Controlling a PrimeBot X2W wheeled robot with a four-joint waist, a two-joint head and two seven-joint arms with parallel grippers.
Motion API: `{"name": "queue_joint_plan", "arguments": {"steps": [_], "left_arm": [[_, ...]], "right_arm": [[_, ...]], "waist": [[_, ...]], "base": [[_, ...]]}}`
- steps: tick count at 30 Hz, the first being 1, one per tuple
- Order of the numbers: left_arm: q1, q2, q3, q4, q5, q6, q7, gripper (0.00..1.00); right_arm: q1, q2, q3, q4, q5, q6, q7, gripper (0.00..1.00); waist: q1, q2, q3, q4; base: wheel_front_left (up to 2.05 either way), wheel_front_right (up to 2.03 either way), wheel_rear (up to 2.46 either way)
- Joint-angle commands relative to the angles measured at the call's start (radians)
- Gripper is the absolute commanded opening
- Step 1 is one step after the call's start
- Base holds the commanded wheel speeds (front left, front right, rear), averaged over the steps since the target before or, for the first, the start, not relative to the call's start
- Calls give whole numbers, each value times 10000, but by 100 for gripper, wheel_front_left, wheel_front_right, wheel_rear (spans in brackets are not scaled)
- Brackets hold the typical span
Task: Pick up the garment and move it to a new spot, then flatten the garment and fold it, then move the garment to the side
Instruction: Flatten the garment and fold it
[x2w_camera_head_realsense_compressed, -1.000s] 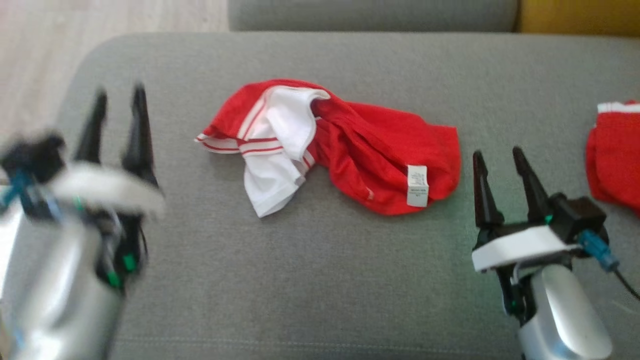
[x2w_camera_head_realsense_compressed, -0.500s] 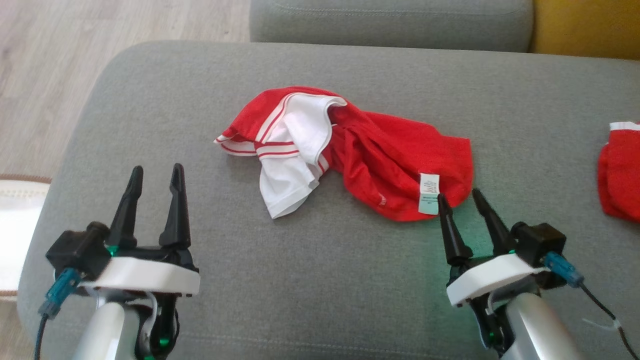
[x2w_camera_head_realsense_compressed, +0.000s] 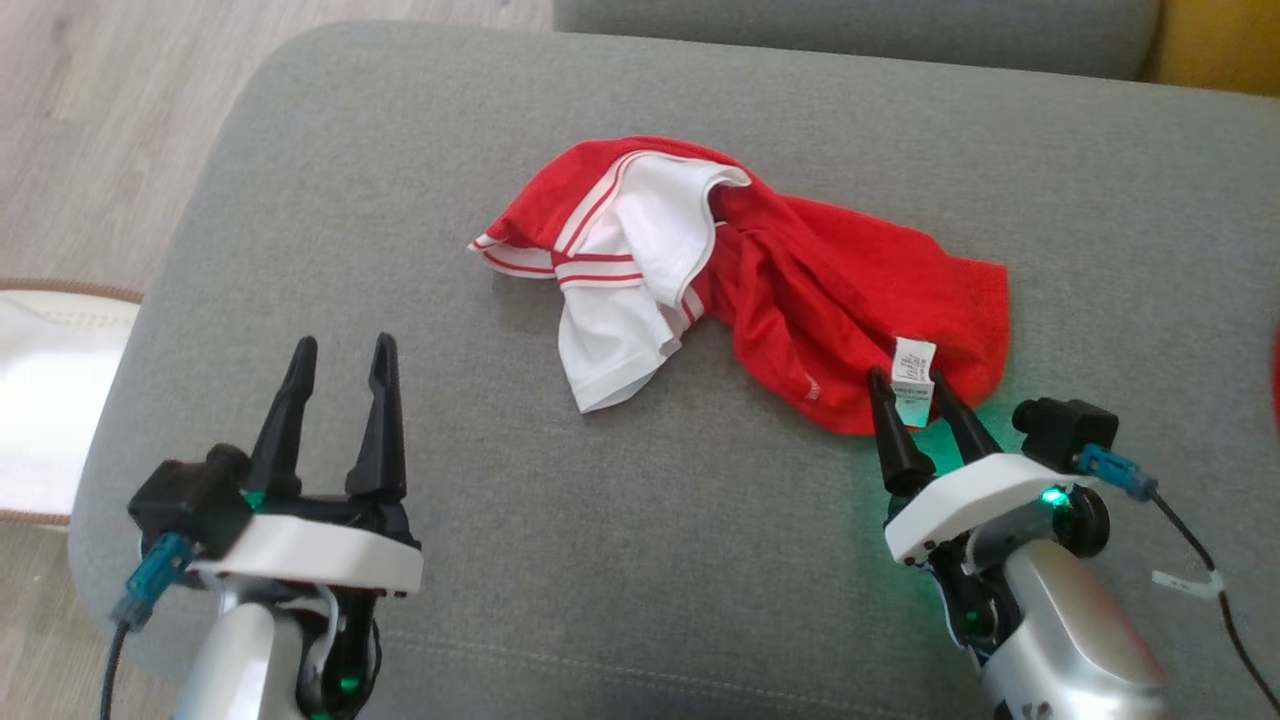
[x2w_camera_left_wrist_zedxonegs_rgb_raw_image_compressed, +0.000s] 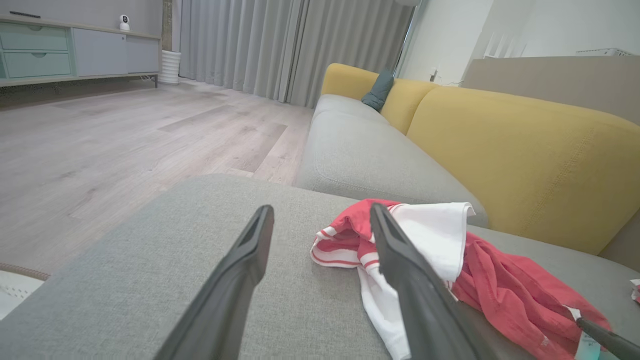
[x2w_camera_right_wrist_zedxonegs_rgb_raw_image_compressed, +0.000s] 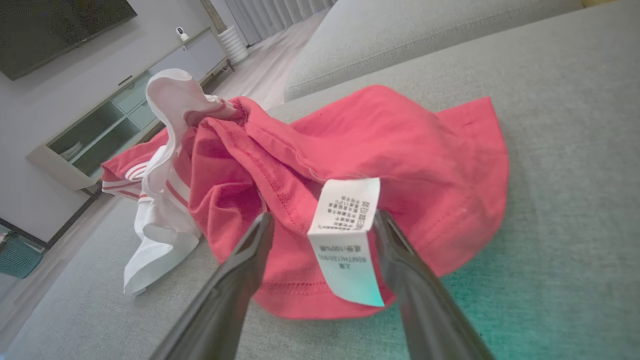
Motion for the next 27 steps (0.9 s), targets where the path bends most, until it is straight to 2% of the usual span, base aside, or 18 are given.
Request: {"name": "queue_joint_plan", "arguments": {"steps": [1,8,9,10,11,12,20,27], "left_arm": [[-523,53,435,-248,109,-66,-56,100],[-577,-127,607,-112,293,-247,-57,100],[-582,-147,624,-91,316,-266,-57,100],[-589,-165,643,-73,337,-283,-57,100],[-598,-182,663,-61,357,-298,-57,100],[-609,-198,682,-49,375,-311,-57,100],[-557,-288,801,95,488,-386,-57,100],[-393,-331,907,134,496,-418,-57,100]], "right_arm": [[-368,-6,250,-177,63,-9,11,100],[-741,-6,373,408,441,-9,-26,100],[-779,-6,417,449,516,-9,-43,94],[-818,-6,459,494,563,-9,-62,45],[-858,-6,503,535,605,-9,-78,8],[-897,-6,545,570,648,-9,-94,0],[-1021,-6,620,548,598,-9,-452,0],[-881,-6,172,17,221,-9,-392,0]], "waist": [[0,0,25,43],[0,0,104,100],[0,0,113,93],[0,0,120,83],[0,0,130,72],[0,0,139,61],[0,0,-89,-96],[0,0,-422,-272]], "base": [[0,0,0],[0,0,0],[0,0,0],[0,0,0],[0,0,0],[0,0,0],[0,0,0],[0,0,0]]}}
